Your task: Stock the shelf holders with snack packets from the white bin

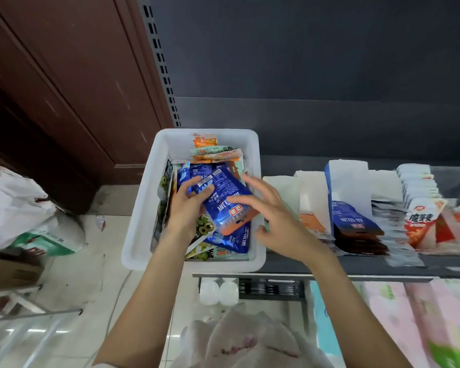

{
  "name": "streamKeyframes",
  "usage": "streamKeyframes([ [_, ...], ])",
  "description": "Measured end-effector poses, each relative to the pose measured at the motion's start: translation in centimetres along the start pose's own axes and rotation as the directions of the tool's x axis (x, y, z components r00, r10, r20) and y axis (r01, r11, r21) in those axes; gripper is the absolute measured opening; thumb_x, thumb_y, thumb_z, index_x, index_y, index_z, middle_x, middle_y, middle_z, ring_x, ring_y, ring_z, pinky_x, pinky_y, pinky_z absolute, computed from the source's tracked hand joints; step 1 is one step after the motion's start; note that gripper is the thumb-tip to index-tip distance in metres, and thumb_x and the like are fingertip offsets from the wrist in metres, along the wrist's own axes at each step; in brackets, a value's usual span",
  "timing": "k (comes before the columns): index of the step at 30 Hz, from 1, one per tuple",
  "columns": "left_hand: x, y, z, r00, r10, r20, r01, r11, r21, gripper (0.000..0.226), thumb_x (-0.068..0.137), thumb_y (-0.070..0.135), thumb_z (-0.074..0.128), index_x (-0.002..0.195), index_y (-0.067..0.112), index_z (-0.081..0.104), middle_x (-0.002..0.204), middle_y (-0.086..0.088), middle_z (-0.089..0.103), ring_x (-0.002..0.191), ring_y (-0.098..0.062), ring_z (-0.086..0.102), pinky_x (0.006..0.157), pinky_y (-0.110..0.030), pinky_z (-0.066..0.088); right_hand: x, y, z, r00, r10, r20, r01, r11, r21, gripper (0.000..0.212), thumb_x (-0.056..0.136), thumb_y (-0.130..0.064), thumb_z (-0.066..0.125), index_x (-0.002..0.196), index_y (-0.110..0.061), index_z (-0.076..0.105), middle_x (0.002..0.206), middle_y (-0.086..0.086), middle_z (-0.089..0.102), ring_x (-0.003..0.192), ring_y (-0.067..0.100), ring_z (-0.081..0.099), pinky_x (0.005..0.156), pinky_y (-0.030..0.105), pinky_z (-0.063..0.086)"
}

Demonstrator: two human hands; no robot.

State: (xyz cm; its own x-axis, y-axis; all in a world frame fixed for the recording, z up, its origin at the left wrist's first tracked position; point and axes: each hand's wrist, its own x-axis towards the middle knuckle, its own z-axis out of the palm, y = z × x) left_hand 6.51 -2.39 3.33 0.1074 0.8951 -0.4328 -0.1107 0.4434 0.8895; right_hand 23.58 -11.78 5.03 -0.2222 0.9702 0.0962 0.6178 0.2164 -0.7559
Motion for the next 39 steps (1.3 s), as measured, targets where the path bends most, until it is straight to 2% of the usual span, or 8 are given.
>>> streamKeyframes([
  [2, 0.3, -0.4, 0.8, 0.999, -0.025, 0.022, 0.025, 0.999, 0.03, 0.035, 0.084, 0.013, 0.068, 0.118, 0.014, 0.057, 0.102, -0.015, 0.059, 0.068, -0.014, 0.06, 0.062, -0.024, 0.051, -0.5, 0.8, 0.5, 0.997, -0.074, -0.033, 0.058, 0.937, -0.345, 0.067, 0.08, -0.001, 0.066, 0.13, -0.041, 0.045, 0.155, -0.011, 0.017, 0.143, 0.012, 0.006, 0.112, 0.038, 0.021],
  [5, -0.5, -0.3, 2.7, 0.99, -0.028, 0.137, 0.007, 0.988, 0.152, 0.024, 0.089, 0.022, 0.063, 0.11, 0.011, 0.061, 0.098, -0.011, 0.064, 0.068, -0.011, 0.064, 0.059, -0.02, 0.052, -0.7, 1.3, 0.4, 0.932, -0.186, -0.313, 0.034, 0.9, -0.435, 0.04, 0.079, -0.01, 0.069, 0.117, -0.024, 0.064, 0.125, -0.002, 0.061, 0.119, 0.016, 0.051, 0.098, 0.039, 0.044],
  [8, -1.7, 0.6, 4.4, 0.981, 0.003, 0.193, -0.057, 0.961, 0.27, 0.03, 0.095, 0.038, 0.05, 0.095, 0.011, 0.064, 0.076, -0.001, 0.067, 0.056, -0.009, 0.06, 0.053, -0.019, 0.049, -1.5, 0.9, -1.9, 0.718, 0.143, -0.681, -0.228, 0.973, -0.036, 0.02, 0.093, -0.022, 0.057, 0.109, -0.015, 0.066, 0.089, -0.004, 0.07, 0.076, 0.0, 0.062, 0.063, 0.02, 0.047],
  [13, -2.4, 1.6, 7.3, 0.933, 0.141, 0.332, -0.272, 0.879, 0.391, 0.014, 0.09, 0.026, 0.06, 0.088, 0.013, 0.065, 0.056, 0.007, 0.051, 0.051, -0.009, 0.045, 0.054, -0.022, 0.04, -4.1, 3.0, -5.7, 0.525, 0.659, -0.539, -0.385, 0.748, 0.54, 0.03, 0.093, -0.023, 0.056, 0.122, -0.013, 0.061, 0.098, 0.006, 0.069, 0.085, 0.013, 0.063, 0.074, 0.03, 0.05],
  [19, -2.8, 0.6, 12.4, 0.849, 0.239, 0.472, -0.452, 0.791, 0.412, 0.005, 0.087, 0.019, 0.065, 0.083, 0.022, 0.066, 0.061, 0.008, 0.058, 0.061, -0.011, 0.056, 0.063, -0.027, 0.049, -9.3, 4.6, -8.5, 0.563, 0.552, -0.616, -0.379, 0.834, 0.401, 0.045, 0.097, -0.018, 0.052, 0.141, -0.021, 0.042, 0.107, -0.009, 0.062, 0.093, 0.002, 0.06, 0.083, 0.021, 0.05],
  [25, -2.3, -1.6, 20.2, 0.576, 0.453, 0.68, -0.806, 0.457, 0.377, 0.009, 0.082, 0.023, 0.07, 0.092, 0.021, 0.069, 0.087, 0.008, 0.061, 0.079, -0.001, 0.059, 0.073, -0.022, 0.048, -14.6, 6.6, -12.7, 0.393, 0.278, -0.876, -0.437, 0.895, 0.088, 0.029, 0.094, -0.024, 0.052, 0.117, -0.009, 0.062, 0.09, 0.0, 0.067, 0.079, 0.006, 0.059, 0.07, 0.019, 0.045],
  [33, 0.4, -4.8, 22.8, 0.424, 0.513, 0.747, -0.874, 0.014, 0.486, 0.019, 0.076, 0.021, 0.076, 0.094, 0.024, 0.072, 0.107, 0.003, 0.062, 0.104, -0.021, 0.054, 0.087, -0.039, 0.04, -13.0, 8.0, -11.5, 0.62, 0.178, -0.765, -0.513, 0.829, -0.222, 0.032, 0.095, -0.028, 0.043, 0.114, -0.014, 0.065, 0.097, 0.007, 0.072, 0.081, 0.021, 0.068, 0.069, 0.022, 0.051],
  [39, 0.2, -5.9, 21.3, 0.41, 0.422, 0.808, -0.869, -0.087, 0.486, 0.031, 0.071, 0.023, 0.078, 0.101, 0.026, 0.07, 0.102, 0.005, 0.064, 0.104, -0.022, 0.055, 0.096, -0.04, 0.035, -11.8, 10.7, -10.6, 0.877, 0.067, -0.476, -0.383, 0.693, -0.61, 0.041, 0.072, 0.0, 0.069, 0.109, -0.018, 0.069, 0.106, 0.0, 0.07, 0.101, 0.026, 0.062, 0.089, 0.045, 0.048],
])
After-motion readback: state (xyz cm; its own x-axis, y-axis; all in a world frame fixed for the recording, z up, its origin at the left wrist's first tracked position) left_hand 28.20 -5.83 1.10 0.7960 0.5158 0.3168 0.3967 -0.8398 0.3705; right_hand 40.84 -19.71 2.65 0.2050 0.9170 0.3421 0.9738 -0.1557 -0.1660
